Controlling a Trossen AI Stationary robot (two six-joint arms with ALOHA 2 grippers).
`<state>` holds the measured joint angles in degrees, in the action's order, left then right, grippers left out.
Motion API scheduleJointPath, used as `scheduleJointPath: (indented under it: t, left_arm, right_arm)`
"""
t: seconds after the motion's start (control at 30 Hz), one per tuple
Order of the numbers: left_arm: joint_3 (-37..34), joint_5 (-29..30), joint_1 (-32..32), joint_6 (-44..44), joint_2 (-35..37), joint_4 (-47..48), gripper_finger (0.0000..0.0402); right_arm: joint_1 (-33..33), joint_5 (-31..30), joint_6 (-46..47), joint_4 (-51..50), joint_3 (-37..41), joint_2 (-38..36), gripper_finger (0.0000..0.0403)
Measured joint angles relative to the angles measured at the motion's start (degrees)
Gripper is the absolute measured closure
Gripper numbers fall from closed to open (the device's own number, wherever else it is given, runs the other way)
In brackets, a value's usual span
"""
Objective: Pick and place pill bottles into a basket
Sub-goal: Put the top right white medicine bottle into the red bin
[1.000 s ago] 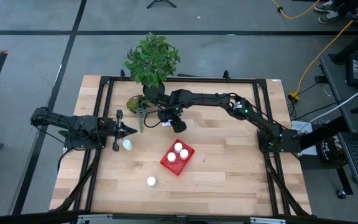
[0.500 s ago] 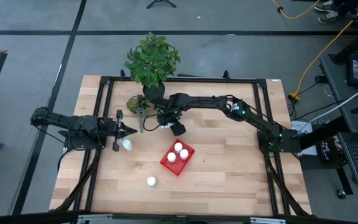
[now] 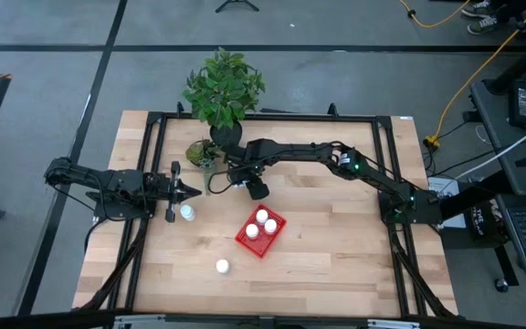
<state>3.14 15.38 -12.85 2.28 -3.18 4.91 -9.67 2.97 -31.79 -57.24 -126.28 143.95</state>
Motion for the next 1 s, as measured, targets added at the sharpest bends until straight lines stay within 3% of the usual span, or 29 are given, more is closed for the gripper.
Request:
scheduleJointPath:
  t: [0.3, 0.43, 0.8, 1.0]
  left_arm:
    - [0.0, 0.04, 0.01, 0.0, 0.0, 0.06, 0.0396]
    - [0.0, -0.04, 0.01, 0.0, 0.0, 0.05, 0.0396]
    - [0.0, -0.01, 0.0, 0.0, 0.01, 0.01, 0.0396]
    - [0.0, 0.06, -0.01, -0.44, 0.02, -2.93, 0.0397]
  right_arm:
    - [3.1, -1.55, 0.53, -4.42, -3.05, -3.58, 0.024]
    - [4.85, -5.92, 0.18, -4.73, -3.15, -6.9, 0.024]
    - [8.49, -9.26, 5.98, -7.2, -3.17, -20.29, 0.024]
    - [9.02, -16.61, 10.19, -10.11, -3.09, -29.39, 0.024]
